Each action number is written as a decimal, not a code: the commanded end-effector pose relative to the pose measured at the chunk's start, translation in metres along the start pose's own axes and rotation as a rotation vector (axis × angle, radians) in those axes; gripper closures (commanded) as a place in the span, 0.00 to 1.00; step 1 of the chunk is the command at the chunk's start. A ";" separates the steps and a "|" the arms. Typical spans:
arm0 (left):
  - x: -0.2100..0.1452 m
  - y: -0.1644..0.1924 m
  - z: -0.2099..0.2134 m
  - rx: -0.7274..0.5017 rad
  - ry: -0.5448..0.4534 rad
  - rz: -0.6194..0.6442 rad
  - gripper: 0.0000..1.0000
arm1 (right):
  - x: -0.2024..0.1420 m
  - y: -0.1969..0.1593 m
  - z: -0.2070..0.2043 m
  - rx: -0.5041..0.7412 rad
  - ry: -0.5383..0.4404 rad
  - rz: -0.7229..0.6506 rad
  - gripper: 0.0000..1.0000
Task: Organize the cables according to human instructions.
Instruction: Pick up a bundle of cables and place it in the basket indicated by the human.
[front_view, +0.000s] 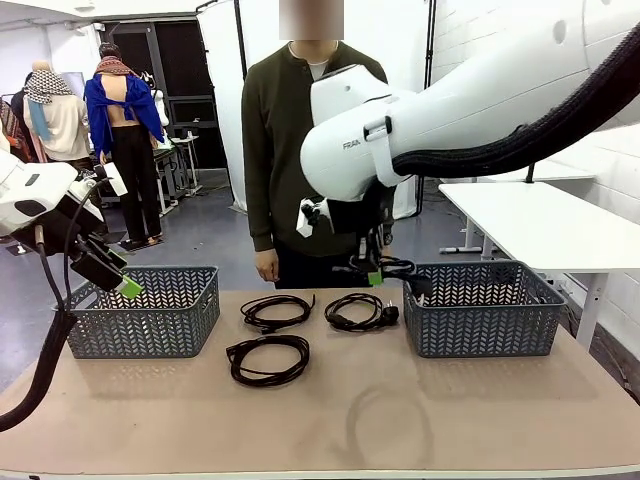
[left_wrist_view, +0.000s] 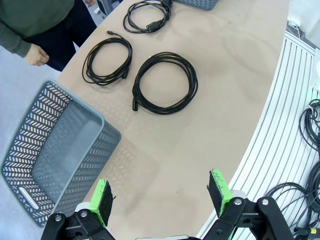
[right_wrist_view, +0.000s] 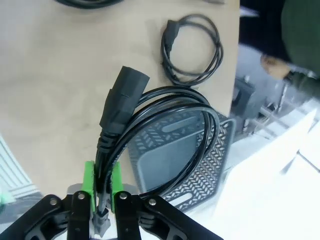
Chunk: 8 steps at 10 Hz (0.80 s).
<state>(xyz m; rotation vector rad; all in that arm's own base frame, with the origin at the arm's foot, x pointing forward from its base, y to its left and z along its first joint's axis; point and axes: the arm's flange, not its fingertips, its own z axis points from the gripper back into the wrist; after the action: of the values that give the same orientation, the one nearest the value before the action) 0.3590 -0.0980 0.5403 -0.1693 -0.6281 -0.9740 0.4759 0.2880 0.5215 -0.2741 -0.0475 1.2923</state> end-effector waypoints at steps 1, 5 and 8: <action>-0.002 0.001 -0.003 -0.002 -0.025 -0.004 0.00 | -0.039 -0.007 0.007 -0.049 -0.055 0.139 1.00; -0.002 0.001 -0.003 -0.002 -0.025 -0.004 0.00 | -0.103 -0.040 0.024 0.044 -0.162 0.115 1.00; -0.002 0.001 -0.003 -0.002 -0.025 -0.004 0.00 | -0.145 -0.056 0.009 0.099 -0.172 0.131 1.00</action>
<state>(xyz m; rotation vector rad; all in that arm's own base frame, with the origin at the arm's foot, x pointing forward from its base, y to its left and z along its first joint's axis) 0.3590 -0.0979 0.5403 -0.1690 -0.6281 -0.9735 0.4923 0.1473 0.5635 -0.1156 -0.1190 1.4045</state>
